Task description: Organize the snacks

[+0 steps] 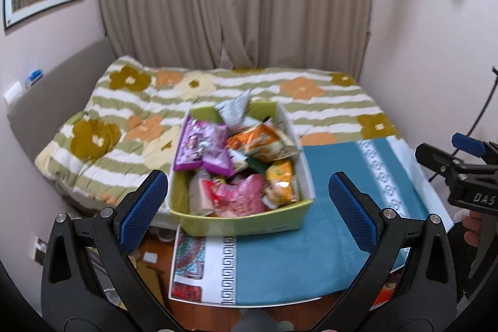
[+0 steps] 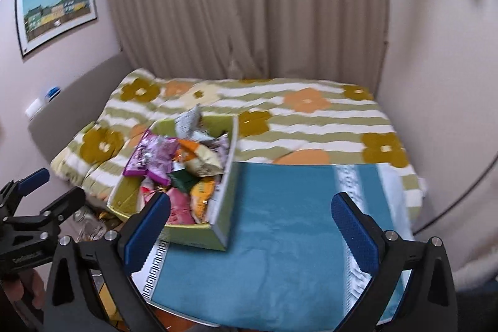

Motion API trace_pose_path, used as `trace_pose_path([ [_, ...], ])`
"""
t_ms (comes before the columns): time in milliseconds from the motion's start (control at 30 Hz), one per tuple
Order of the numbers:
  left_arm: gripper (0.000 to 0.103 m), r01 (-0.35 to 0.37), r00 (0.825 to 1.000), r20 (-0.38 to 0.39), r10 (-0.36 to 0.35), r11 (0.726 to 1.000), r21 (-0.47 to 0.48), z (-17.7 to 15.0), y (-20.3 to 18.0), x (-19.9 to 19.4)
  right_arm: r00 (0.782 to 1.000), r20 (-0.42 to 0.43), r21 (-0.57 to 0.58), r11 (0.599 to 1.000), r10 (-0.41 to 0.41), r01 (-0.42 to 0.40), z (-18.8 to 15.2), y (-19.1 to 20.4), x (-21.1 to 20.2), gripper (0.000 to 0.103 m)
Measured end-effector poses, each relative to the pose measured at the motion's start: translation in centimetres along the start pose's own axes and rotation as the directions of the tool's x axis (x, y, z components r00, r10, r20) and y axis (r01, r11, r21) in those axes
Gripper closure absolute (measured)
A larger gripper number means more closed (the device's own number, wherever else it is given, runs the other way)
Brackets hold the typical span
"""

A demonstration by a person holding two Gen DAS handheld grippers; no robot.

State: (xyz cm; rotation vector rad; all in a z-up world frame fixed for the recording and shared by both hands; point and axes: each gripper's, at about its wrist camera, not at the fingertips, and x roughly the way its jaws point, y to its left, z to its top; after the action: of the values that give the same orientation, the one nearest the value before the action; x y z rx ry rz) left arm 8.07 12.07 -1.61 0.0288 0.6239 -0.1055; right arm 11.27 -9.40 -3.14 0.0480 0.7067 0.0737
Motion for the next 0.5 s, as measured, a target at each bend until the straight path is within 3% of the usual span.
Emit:
trace_pose_path([
  [133,0.000,0.020,0.999,0.043,-0.020,1.000,0.009,-0.2,-1.7,-2.2,0.994,0.052,0.022,0.996,-0.091,0.090,-1.1,-1.7,-2.9,0.000],
  [500,0.000,0.016,0.998,0.054,-0.017,1.000,0.019,-0.7,-3.4,-3.5,0.977,0.147,0.018,0.988,-0.157,0.157,-2.6,-2.9,-6.6,0.000],
])
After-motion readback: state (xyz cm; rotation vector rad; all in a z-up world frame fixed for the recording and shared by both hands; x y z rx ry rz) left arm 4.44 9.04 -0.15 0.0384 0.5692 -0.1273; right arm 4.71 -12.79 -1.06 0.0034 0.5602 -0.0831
